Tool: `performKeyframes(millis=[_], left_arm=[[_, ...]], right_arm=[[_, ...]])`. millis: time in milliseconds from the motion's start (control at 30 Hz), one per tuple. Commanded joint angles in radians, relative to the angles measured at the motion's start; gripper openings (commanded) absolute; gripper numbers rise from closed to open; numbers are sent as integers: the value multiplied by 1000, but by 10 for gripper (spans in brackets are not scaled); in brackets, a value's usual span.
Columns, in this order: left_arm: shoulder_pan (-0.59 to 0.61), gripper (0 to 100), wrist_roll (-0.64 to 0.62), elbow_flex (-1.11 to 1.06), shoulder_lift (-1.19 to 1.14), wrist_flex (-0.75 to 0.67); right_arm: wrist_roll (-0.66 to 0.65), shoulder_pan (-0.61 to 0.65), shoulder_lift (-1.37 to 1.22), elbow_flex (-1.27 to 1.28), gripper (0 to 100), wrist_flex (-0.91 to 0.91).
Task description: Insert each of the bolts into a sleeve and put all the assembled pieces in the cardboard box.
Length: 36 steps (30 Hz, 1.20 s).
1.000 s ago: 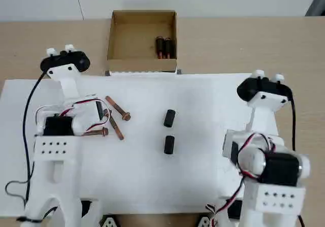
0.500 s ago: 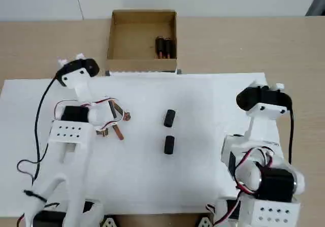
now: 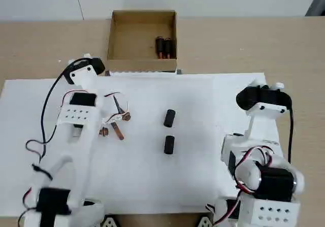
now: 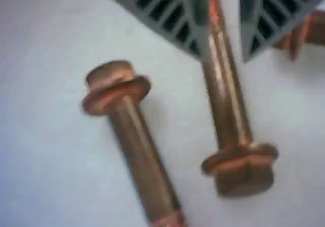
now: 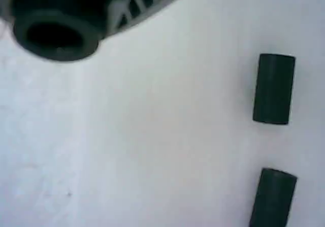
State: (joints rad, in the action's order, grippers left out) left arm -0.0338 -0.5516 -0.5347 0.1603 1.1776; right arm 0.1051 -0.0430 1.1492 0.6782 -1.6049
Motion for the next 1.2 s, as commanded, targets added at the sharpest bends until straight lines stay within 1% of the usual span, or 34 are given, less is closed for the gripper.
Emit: performKeyframes(millis=[0, 100, 200, 567, 933, 1067, 1167], left_arm=[[2, 83, -2, 110, -64, 58], [2, 83, -2, 173, -115, 89], [2, 83, -2, 206, -155, 91], [2, 83, -2, 216, -245, 83], [3, 81, -2, 216, -324, -6], [3, 4, 0, 216, -327, -21], [3, 6, 0, 216, -325, -17]], right_arm=[[-5, -4, 10, -6, 6, 19], [-5, -4, 10, -6, 6, 19], [-5, -4, 10, -6, 6, 18], [-5, -7, 12, -6, 6, 8], [-8, -7, 12, -6, 5, 8], [-8, -7, 12, -6, 5, 8], [-9, -7, 12, -6, 5, 8]])
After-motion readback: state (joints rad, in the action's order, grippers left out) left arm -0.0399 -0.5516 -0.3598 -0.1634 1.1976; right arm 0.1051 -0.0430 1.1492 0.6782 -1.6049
